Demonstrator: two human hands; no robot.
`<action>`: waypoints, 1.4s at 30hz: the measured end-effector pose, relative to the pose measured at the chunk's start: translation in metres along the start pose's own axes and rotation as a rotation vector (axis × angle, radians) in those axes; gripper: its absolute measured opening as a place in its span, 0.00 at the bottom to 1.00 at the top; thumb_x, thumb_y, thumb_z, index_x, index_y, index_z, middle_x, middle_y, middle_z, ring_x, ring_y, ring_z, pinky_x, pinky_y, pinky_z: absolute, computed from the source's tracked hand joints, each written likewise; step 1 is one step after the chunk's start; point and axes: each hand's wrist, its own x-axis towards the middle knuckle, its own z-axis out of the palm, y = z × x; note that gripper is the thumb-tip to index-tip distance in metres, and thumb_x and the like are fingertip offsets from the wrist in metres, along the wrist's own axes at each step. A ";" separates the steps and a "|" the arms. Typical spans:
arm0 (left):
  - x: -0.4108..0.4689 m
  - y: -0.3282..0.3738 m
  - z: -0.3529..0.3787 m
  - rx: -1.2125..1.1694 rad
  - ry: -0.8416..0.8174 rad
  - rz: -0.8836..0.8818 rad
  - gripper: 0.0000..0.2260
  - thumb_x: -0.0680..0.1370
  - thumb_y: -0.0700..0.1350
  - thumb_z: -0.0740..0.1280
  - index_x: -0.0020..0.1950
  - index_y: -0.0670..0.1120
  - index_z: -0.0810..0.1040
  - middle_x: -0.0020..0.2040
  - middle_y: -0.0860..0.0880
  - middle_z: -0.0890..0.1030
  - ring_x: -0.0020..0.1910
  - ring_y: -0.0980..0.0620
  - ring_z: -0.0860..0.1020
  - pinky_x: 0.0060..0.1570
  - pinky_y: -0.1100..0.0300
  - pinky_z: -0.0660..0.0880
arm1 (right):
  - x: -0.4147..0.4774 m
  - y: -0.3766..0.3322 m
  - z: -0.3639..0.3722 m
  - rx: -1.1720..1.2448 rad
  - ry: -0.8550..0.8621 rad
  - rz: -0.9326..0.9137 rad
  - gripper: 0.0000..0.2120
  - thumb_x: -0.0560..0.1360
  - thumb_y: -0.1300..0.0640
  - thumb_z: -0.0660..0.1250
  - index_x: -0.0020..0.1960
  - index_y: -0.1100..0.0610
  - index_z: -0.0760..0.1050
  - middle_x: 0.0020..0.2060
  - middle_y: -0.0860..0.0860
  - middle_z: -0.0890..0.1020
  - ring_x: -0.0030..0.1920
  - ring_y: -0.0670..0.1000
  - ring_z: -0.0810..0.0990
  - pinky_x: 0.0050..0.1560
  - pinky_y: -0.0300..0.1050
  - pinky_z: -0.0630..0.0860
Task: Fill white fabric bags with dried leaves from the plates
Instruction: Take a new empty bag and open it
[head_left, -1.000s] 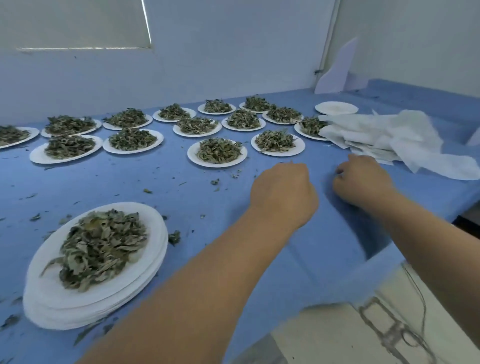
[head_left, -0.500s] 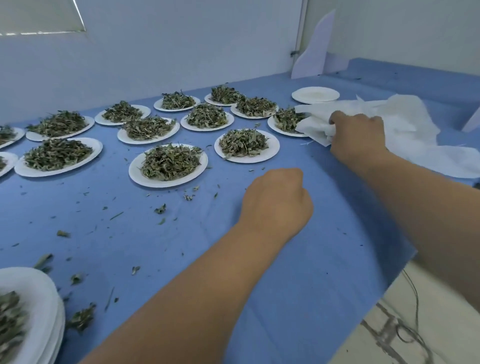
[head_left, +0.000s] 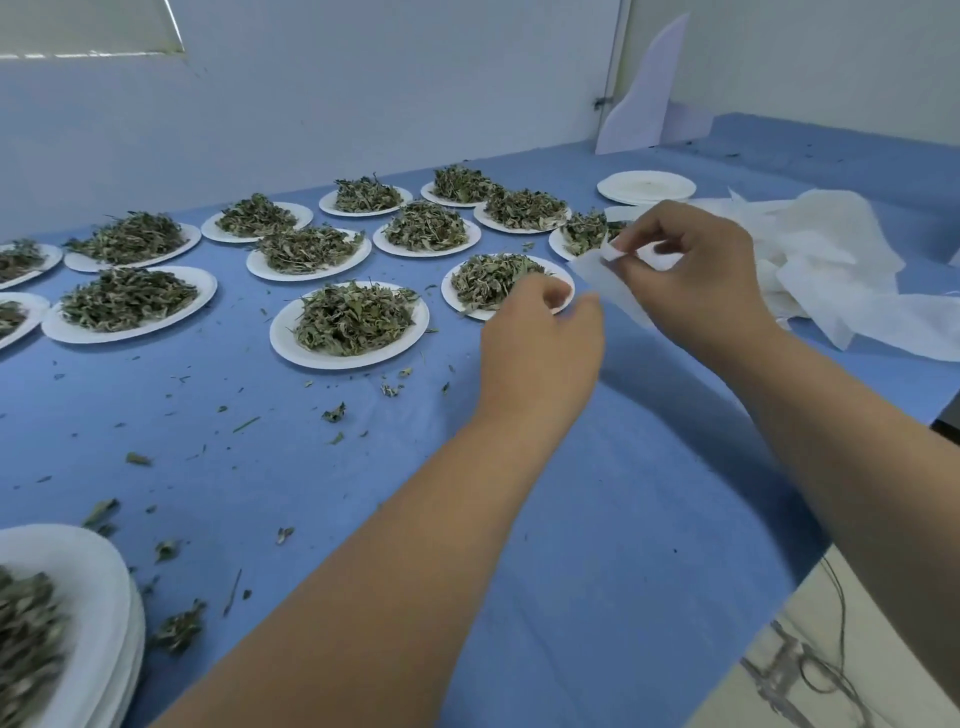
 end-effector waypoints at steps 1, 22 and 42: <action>0.001 0.004 -0.005 -0.093 0.001 -0.037 0.09 0.79 0.52 0.66 0.58 0.53 0.77 0.53 0.58 0.79 0.51 0.63 0.78 0.49 0.69 0.74 | -0.003 -0.013 0.001 0.156 -0.027 0.043 0.05 0.73 0.57 0.76 0.42 0.51 0.80 0.38 0.43 0.85 0.43 0.42 0.83 0.47 0.33 0.76; -0.101 0.000 -0.286 -0.065 0.516 0.036 0.10 0.71 0.41 0.79 0.46 0.49 0.80 0.46 0.48 0.85 0.42 0.48 0.86 0.38 0.53 0.83 | -0.049 -0.283 0.130 0.868 -0.278 0.421 0.11 0.80 0.59 0.67 0.62 0.56 0.72 0.51 0.51 0.82 0.42 0.48 0.82 0.41 0.43 0.77; -0.227 -0.010 -0.473 -0.005 0.708 -0.175 0.17 0.75 0.51 0.76 0.58 0.46 0.76 0.38 0.47 0.86 0.38 0.48 0.86 0.41 0.56 0.83 | -0.163 -0.449 0.220 0.734 -1.121 -0.085 0.09 0.76 0.54 0.74 0.46 0.60 0.79 0.39 0.53 0.87 0.41 0.49 0.87 0.46 0.47 0.83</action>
